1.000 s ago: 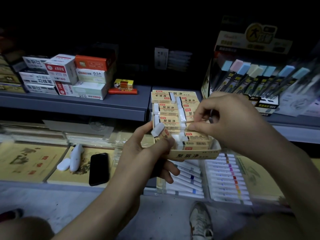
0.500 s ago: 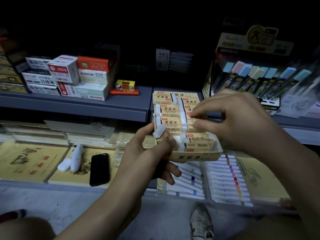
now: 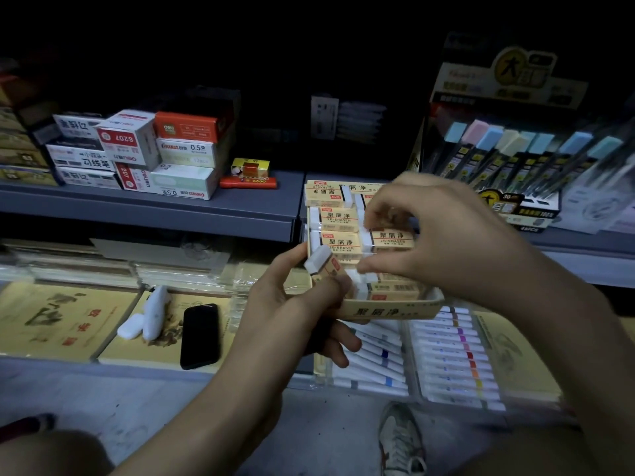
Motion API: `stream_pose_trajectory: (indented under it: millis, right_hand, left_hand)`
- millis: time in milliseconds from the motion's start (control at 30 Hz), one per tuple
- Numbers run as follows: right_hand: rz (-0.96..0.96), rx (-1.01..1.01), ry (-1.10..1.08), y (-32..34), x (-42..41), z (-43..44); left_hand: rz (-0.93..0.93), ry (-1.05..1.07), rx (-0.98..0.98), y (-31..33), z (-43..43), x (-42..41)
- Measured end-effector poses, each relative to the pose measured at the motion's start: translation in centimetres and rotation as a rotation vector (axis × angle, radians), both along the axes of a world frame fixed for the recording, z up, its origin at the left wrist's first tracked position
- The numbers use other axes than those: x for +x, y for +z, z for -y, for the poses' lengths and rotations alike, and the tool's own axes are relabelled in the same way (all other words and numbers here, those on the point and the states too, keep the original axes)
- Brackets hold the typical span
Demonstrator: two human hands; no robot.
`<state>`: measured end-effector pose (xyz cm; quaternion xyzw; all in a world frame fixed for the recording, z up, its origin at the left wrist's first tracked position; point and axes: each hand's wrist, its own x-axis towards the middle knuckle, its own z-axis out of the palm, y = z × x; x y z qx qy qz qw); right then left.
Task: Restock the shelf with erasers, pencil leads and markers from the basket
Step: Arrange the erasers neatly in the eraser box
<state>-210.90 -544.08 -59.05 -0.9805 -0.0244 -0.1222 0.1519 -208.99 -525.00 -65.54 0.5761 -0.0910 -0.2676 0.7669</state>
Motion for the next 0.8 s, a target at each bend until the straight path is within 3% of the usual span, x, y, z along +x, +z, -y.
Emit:
stream_pose_trajectory:
  millis: [300, 467, 567, 633, 800]
  right_hand:
    - [-0.047, -0.045, 0.006, -0.3, 2.1, -0.9]
    - [-0.030, 0.179, 0.003, 0.4, 2.4, -0.8]
    - [0.065, 0.059, -0.019, 0.8, 4.1, -0.9]
    - [0.025, 0.000, -0.042, 0.6, 5.4, -1.0]
    - [-0.016, 0.023, -0.104, 0.0, 7.8, -2.6]
  left_hand:
    - [-0.005, 0.017, -0.003, 0.1, 0.1, -0.2]
    - [-0.014, 0.009, -0.013, 0.2, 0.0, -0.1]
    - [-0.021, 0.014, -0.015, 0.1, 0.1, -0.1]
    - [-0.021, 0.011, -0.015, 0.2, 0.1, -0.2]
    - [-0.014, 0.022, 0.002, 0.1, 0.1, -0.2]
